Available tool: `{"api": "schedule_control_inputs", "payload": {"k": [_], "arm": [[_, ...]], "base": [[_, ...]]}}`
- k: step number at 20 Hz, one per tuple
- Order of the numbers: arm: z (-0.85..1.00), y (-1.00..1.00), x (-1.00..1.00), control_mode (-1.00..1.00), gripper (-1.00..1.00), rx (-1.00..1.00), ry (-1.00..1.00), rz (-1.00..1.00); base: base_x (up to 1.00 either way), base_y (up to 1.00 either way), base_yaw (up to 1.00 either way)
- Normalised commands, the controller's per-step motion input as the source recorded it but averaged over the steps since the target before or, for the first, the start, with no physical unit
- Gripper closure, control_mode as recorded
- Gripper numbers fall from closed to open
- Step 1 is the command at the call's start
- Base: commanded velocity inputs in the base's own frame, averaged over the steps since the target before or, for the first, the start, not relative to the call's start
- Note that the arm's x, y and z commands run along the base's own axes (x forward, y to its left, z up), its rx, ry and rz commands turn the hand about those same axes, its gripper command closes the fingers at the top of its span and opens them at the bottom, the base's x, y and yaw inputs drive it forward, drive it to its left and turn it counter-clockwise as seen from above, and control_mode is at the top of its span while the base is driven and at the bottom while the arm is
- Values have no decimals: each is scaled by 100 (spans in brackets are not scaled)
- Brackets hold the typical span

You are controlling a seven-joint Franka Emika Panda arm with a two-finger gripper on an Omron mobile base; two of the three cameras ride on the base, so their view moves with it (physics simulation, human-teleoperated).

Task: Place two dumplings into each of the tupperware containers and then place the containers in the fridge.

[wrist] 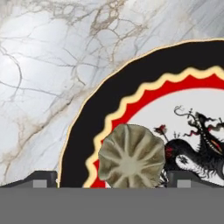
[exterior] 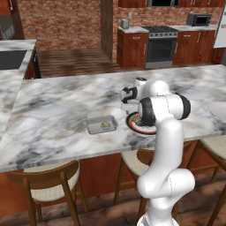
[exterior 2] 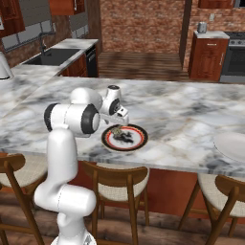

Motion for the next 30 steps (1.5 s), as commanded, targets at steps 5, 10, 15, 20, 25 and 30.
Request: {"api": "schedule_control_inputs", "payload": {"k": [5,10,15,20,25,30], "arm": [[-23,-15,1,-100,-100,0,-3,0],[-27,-7,0,-100,-100,0,0,0],[-19,0,0,-100,-100,0,0,0],[-9,0,0,-100,-100,0,1,0],[-27,0,0,-100,100,0,3,0],[-13,0,0,-100,100,0,0,0]], "base": [[0,0,0],[0,0,0],[0,0,0],[0,0,0],[0,0,0],[0,0,0]]}}
